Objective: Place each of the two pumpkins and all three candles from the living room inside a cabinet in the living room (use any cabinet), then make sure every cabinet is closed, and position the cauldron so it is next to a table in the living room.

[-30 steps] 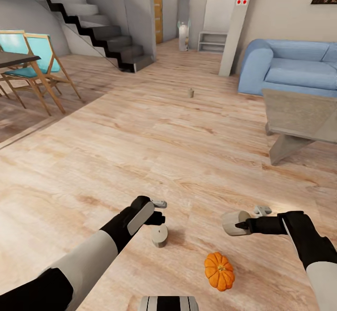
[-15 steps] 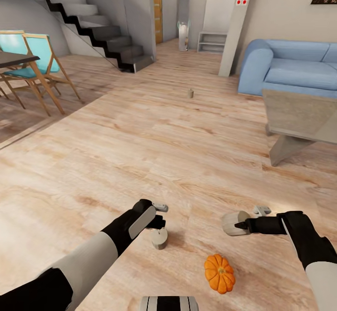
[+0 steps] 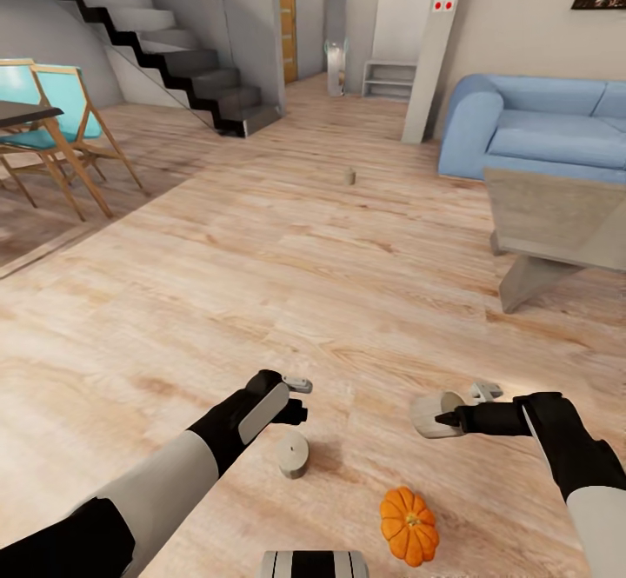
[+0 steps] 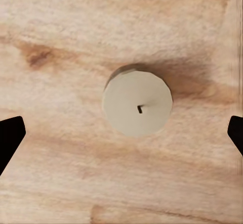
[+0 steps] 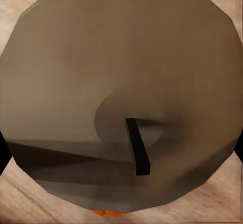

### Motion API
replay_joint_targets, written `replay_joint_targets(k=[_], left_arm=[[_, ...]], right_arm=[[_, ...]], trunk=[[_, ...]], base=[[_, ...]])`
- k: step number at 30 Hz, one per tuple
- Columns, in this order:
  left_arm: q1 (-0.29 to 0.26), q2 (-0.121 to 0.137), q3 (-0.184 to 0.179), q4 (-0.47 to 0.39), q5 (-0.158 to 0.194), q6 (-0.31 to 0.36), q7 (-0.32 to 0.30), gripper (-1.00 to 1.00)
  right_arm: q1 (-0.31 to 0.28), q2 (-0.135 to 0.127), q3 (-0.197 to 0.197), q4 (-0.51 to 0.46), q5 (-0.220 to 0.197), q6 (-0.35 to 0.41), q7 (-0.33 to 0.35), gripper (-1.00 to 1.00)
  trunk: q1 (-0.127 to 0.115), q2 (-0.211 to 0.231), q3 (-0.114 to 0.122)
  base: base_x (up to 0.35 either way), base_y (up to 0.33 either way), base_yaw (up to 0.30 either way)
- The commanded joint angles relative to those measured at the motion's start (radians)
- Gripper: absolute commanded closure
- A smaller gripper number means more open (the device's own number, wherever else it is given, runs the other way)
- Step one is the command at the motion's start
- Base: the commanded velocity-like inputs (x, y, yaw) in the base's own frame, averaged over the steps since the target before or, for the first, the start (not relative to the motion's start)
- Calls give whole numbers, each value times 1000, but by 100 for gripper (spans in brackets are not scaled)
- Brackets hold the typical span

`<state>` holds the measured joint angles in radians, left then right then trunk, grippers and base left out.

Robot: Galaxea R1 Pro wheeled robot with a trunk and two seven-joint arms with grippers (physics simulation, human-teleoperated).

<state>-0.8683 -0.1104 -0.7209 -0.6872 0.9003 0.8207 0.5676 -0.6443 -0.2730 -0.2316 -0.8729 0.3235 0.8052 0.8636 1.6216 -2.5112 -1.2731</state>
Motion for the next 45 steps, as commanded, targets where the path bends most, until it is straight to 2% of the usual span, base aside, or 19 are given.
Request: replay_joint_targets(k=[1,15,21,26,30,40,43,45], left_arm=[[0,0,0,-1,0,0,0,-100],[2,0,0,1,0,0,0,-100],[2,1,0,1,-1,1,0,-100],[30,26,0,12,7,17,-2,-100],[52,27,0,35,8,24,-2,-100],[103,25,5,26,9,23,-1,-100],[103,25,6,23,9,23,-2,-100],[103,25,9,22,9,23,-3,-100]], right_arm=[[0,0,0,0,0,0,0,100],[0,0,0,0,0,0,0,100],[0,0,0,0,0,0,0,100],[-29,29,-1,-22,-53,-16,6,100],[-44,52,1,-37,-96,-17,6,100],[-44,110,2,-40,-181,-17,4,100],[-44,127,0,-40,-185,-17,4,100],[-44,127,0,-40,-185,-17,4,100]], trunk=[[0,0,1],[0,0,17],[0,0,19],[0,0,19],[0,0,19],[0,0,19],[0,0,19],[0,0,22]], base=[[0,0,-201],[2,6,-208],[107,207,-44],[0,0,0],[0,0,0],[0,0,0],[0,0,0],[0,0,0]])
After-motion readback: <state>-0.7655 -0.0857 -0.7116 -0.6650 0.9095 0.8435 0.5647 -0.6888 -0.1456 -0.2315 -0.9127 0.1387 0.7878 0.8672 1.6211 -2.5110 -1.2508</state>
